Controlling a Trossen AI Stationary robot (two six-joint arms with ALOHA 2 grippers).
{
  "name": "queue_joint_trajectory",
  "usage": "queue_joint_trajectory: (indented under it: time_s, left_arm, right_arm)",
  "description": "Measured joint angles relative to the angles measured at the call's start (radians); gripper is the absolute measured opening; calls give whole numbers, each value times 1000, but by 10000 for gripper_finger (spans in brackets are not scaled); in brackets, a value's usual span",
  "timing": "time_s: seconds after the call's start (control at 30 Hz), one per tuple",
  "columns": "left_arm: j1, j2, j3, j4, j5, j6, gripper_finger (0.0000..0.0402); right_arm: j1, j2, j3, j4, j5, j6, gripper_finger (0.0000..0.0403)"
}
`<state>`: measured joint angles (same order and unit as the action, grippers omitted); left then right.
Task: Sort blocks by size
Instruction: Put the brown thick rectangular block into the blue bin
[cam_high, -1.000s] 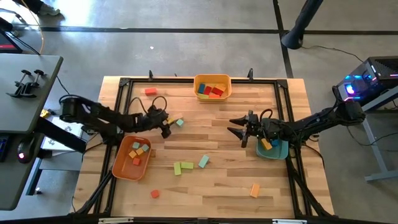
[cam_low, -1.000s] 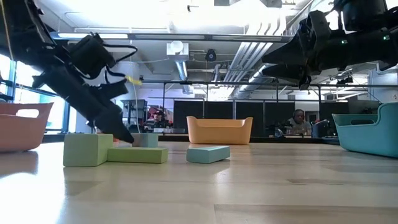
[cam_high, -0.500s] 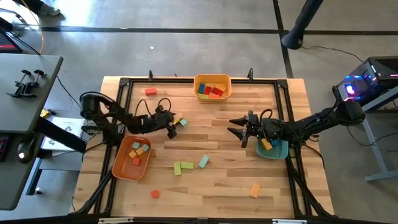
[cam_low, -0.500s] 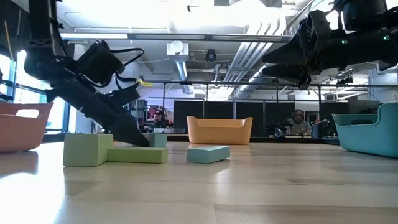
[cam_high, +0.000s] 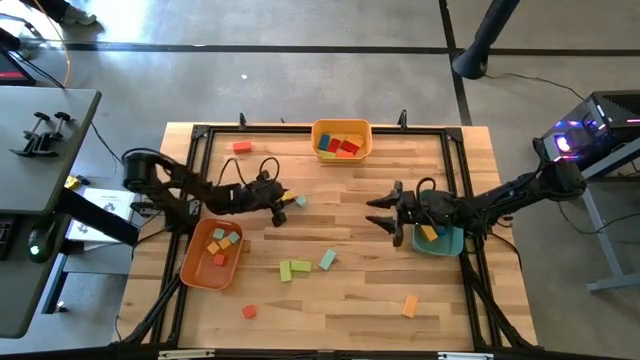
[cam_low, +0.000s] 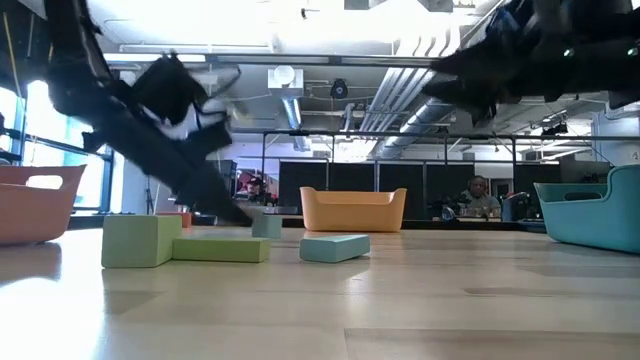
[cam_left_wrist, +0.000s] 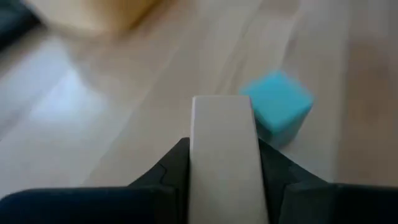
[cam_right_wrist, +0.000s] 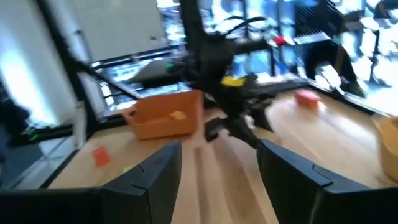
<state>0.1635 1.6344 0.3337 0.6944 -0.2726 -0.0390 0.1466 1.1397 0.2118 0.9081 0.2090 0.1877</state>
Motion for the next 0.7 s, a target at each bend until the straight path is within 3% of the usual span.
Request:
queue_joint_trajectory:
  time_s: [0.17, 0.33, 0.5, 0.7]
  left_arm:
    - [-62, -161, 3, -14, -5, 68, 94]
    - [-96, -274, 56, -15, 189, 35, 94]
    - [-118, -248, 125, -15, 369, -93, 94]
    - [-172, -159, 190, -12, 398, -148, 94]
  right_arm:
    - [111, 1, 97, -28, 1, -216, 206]
    - [152, 52, 253, -228, 44, -510, 206]
    - [139, 175, 431, -489, 46, -812, 206]
    - [140, 363, 645, -663, 132, -1130, 206]
